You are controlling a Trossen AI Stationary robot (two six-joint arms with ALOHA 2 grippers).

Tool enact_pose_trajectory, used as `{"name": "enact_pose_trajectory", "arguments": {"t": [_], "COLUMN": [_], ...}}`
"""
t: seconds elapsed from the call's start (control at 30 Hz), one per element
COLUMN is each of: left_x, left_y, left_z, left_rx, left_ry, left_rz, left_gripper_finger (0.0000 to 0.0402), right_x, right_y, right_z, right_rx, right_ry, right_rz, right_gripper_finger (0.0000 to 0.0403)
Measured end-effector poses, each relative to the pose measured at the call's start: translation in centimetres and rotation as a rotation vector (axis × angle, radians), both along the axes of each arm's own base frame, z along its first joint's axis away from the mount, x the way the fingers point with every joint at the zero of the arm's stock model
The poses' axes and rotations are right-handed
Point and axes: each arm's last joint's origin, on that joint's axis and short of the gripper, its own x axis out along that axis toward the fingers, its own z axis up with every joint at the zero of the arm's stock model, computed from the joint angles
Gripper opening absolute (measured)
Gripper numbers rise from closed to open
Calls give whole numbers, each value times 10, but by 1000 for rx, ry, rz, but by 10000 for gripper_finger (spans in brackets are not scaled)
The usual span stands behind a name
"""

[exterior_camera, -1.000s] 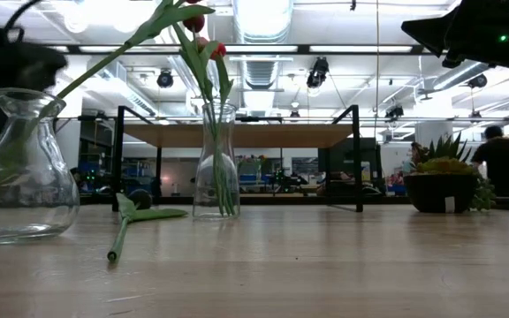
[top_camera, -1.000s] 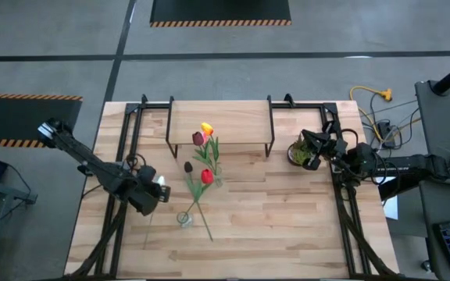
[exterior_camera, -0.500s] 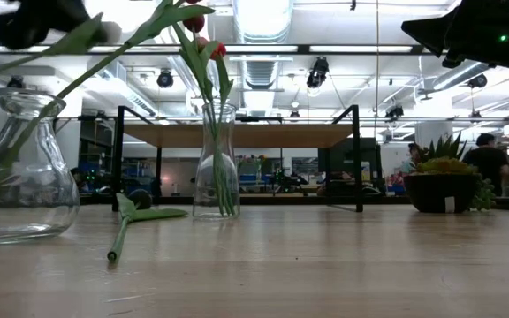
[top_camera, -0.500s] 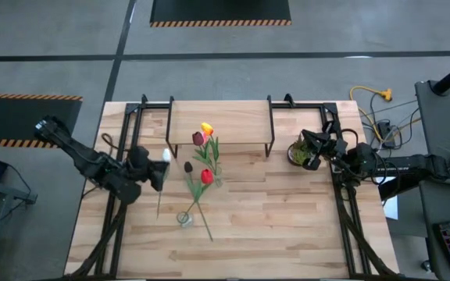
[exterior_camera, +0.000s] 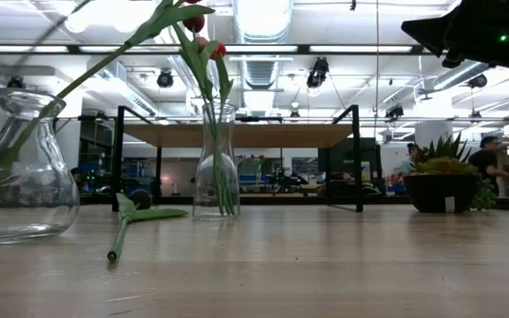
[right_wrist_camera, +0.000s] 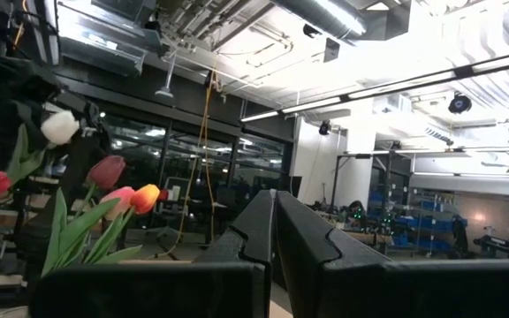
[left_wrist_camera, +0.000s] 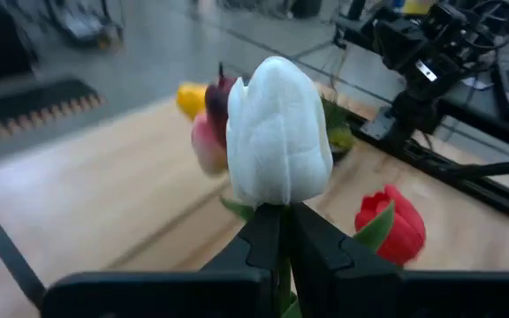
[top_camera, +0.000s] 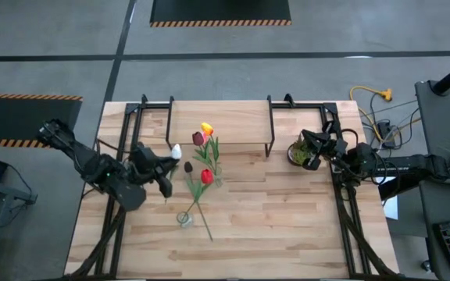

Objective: Pick and place flowers into a vace then onto a shelf
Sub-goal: Put the white flower into the bottom transparent vase

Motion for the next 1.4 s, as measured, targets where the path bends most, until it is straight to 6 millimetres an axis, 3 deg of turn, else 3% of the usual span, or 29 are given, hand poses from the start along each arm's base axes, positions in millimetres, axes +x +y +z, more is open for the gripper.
{"name": "enact_pose_trajectory", "arguments": {"t": [0.13,0.57,0.8,1.17,1.4], "left_x": [8,17,31,35,40], "left_y": [-7,-25,-36,-40,-46], "left_z": [-2,-6,-18,-21,-36], "left_rx": [70,8,59,28,52], "left_ry": [9,-88,-78,-90,-47], "left_rz": [21,-8,-25,-46,-61], "left_gripper_finger": [0,0,0,0,0], "right_x": [0,0,0,0,0], "right_y": [0,0,0,0,0], "right_z": [0,0,0,0,0], "right_rx": [0,0,0,0,0], "right_ry": [0,0,1,0,0], "right_rz": [0,0,0,0,0], "right_gripper_finger": [8,8,9,8,9]}}
